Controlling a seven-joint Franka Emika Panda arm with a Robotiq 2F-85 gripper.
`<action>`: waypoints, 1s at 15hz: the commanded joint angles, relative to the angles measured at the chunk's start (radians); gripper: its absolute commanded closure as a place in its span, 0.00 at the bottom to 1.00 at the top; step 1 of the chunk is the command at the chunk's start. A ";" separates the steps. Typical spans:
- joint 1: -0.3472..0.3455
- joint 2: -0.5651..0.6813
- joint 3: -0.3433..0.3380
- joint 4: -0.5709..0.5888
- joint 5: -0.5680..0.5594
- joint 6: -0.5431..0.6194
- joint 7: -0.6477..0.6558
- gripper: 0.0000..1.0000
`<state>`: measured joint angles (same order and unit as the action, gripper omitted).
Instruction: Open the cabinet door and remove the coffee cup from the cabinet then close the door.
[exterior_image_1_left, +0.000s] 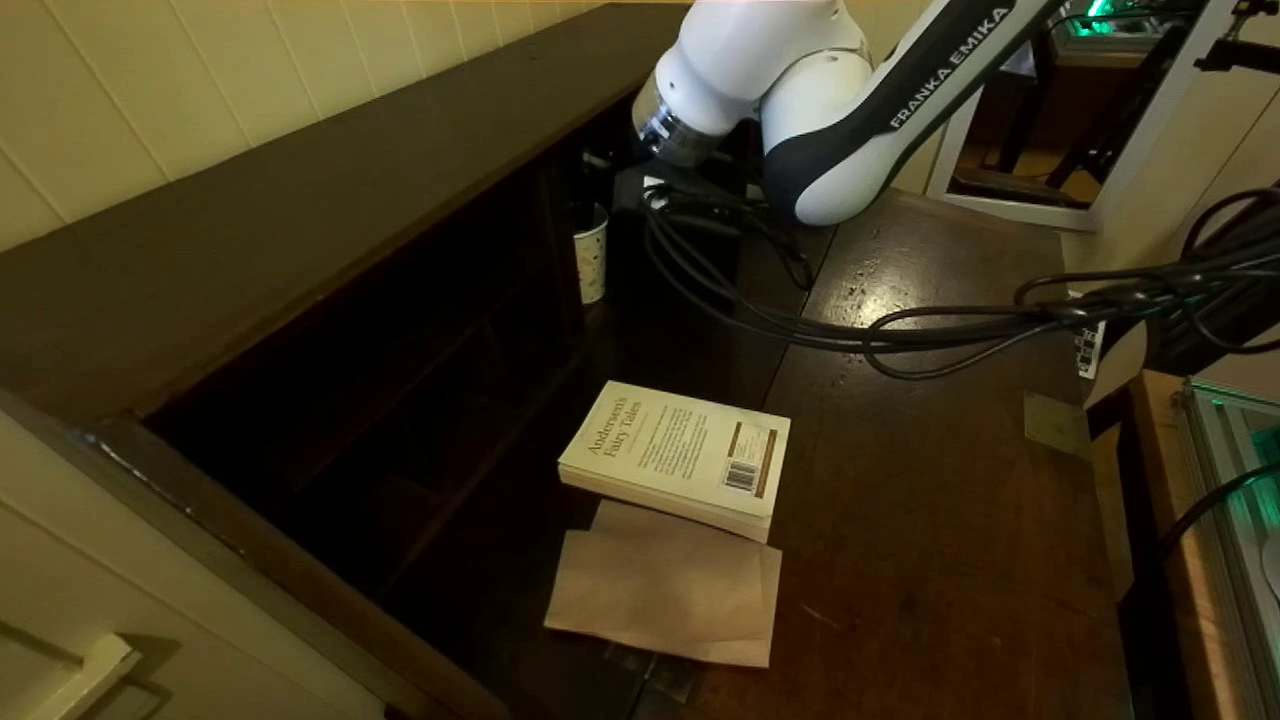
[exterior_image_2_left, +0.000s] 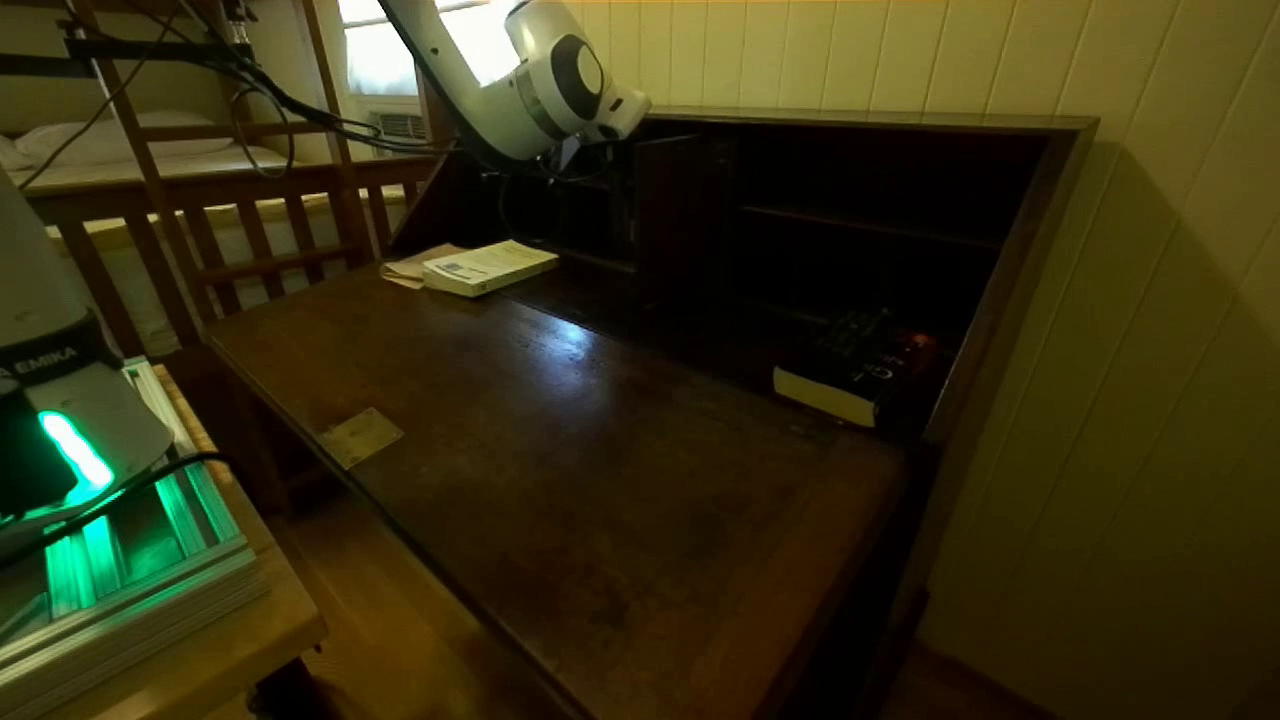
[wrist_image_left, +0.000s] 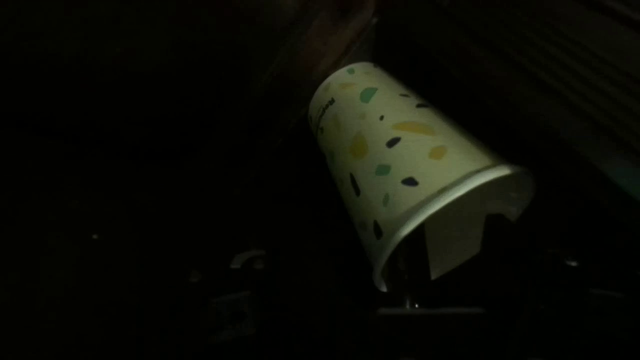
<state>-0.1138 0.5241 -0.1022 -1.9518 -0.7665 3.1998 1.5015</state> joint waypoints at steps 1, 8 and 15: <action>-0.009 0.036 0.015 0.031 0.020 0.022 0.011 0.25; -0.022 0.048 0.036 0.033 0.021 0.014 0.004 0.84; -0.037 0.021 0.055 0.013 0.019 -0.022 -0.004 0.99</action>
<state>-0.1286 0.5483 -0.0798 -1.9462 -0.7656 3.1998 1.5017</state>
